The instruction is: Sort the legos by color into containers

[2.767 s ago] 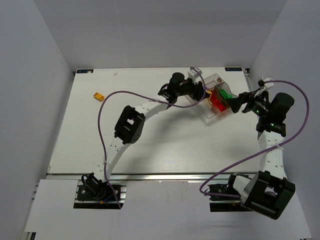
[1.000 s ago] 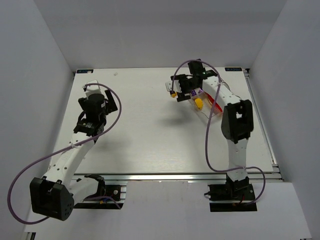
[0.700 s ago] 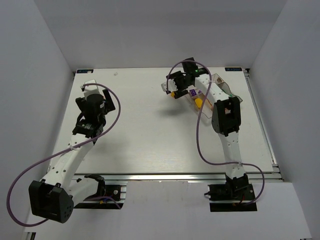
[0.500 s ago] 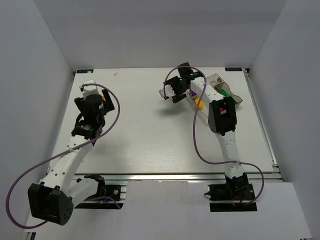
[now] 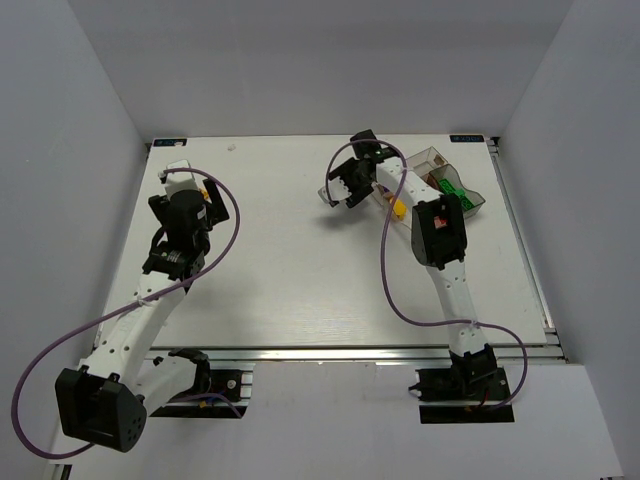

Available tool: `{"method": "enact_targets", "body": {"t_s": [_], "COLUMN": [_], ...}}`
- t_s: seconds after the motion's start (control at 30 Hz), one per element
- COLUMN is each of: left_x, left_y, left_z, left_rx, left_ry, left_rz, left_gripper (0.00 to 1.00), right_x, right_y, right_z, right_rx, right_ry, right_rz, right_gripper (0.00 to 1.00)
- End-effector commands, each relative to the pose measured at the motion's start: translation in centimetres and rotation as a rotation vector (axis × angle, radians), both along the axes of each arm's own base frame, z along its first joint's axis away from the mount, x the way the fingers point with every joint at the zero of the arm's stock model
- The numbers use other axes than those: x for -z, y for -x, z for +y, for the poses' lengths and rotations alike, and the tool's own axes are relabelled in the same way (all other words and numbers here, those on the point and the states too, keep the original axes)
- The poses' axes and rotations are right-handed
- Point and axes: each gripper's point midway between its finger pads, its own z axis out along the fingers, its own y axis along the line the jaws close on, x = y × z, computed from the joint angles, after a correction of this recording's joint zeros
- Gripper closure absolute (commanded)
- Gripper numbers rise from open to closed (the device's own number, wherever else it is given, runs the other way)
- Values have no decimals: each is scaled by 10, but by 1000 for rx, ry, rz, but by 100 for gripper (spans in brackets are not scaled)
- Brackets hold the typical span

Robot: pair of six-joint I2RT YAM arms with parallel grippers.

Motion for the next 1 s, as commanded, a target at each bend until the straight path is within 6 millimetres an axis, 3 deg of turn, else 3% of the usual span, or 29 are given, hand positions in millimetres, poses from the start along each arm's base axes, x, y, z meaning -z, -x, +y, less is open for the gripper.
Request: {"method": "enact_targets", "body": {"t_s": [0.0, 0.2, 0.23, 0.4, 0.47, 0.5, 0.6, 0.63, 0.67, 0.83, 0.97], "left_x": [-8, -7, -6, -8, -8, -8, -3, -1, 4, 17, 31], "left_y": [3, 3, 3, 3, 3, 3, 2, 1, 0, -6, -12], "left_z": [2, 2, 2, 2, 2, 2, 4, 4, 4, -2, 0], "left_rx": [-1, -2, -2, -3, -4, -5, -15, -17, -23, -20, -61], "left_ry": [1, -2, -3, 0, -1, -2, -9, -8, -6, 19, 82], "left_rz": [-28, -25, -22, -27, -27, -28, -15, -11, 7, 49, 79], "left_gripper": [2, 2, 2, 2, 2, 2, 2, 2, 2, 2, 2], "right_x": [8, 15, 15, 14, 13, 16, 1, 3, -18, -74, -127], "right_y": [2, 3, 4, 9, 13, 17, 20, 25, 24, 36, 62], "right_z": [-8, -7, -8, -10, -11, -10, -5, -4, 4, 28, 38], "right_rx": [-25, -26, -26, -22, -20, -20, 0, 15, 13, 130, 233], "right_ry": [63, 69, 70, 73, 70, 70, 13, -8, -74, -332, -534], "right_rz": [11, 21, 23, 44, 59, 71, 71, 91, 71, 163, 295], "right_gripper": [29, 42, 49, 56, 66, 79, 97, 97, 99, 100, 100]}}
